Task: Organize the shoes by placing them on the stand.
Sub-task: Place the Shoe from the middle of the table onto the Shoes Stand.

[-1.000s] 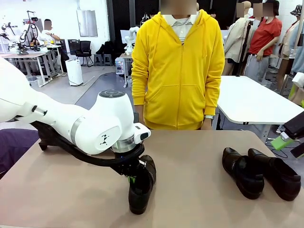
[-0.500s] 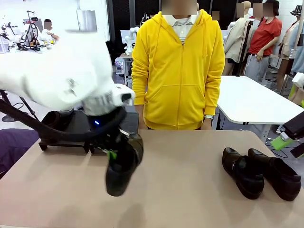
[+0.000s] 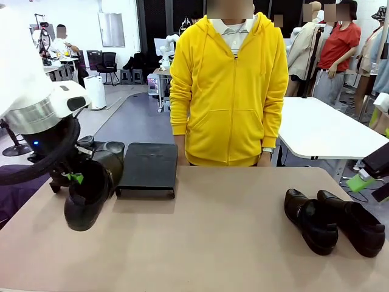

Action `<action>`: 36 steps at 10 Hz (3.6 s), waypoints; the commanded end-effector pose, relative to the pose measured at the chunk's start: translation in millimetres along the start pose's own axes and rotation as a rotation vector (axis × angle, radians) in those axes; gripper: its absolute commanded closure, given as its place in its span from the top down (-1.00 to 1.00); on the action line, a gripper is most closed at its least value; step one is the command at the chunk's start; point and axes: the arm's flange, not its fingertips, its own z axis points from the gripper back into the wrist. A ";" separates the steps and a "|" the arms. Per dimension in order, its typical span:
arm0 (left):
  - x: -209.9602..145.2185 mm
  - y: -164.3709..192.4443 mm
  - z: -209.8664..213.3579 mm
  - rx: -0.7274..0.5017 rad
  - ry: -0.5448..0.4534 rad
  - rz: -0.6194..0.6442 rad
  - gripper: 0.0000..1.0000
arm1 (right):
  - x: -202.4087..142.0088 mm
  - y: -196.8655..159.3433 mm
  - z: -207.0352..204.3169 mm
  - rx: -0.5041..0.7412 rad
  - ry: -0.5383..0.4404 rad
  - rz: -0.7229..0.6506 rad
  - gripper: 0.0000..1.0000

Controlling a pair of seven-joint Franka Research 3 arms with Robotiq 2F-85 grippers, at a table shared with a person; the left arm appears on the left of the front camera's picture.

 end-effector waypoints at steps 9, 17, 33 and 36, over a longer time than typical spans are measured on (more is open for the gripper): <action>72.3 35.0 -46.0 -0.034 -0.154 0.066 -1.00 | 3.6 0.4 3.8 0.019 -0.009 0.020 1.00; 152.0 131.7 -161.2 -0.014 -0.508 0.035 -1.00 | 3.6 0.4 3.8 0.019 -0.009 0.020 1.00; 208.3 155.4 -212.9 -0.074 -0.306 0.151 -1.00 | 3.6 0.4 3.8 0.019 -0.009 0.020 1.00; 211.9 158.0 -218.7 -0.059 -0.294 0.162 -1.00 | 3.6 0.4 3.8 0.019 -0.009 0.020 1.00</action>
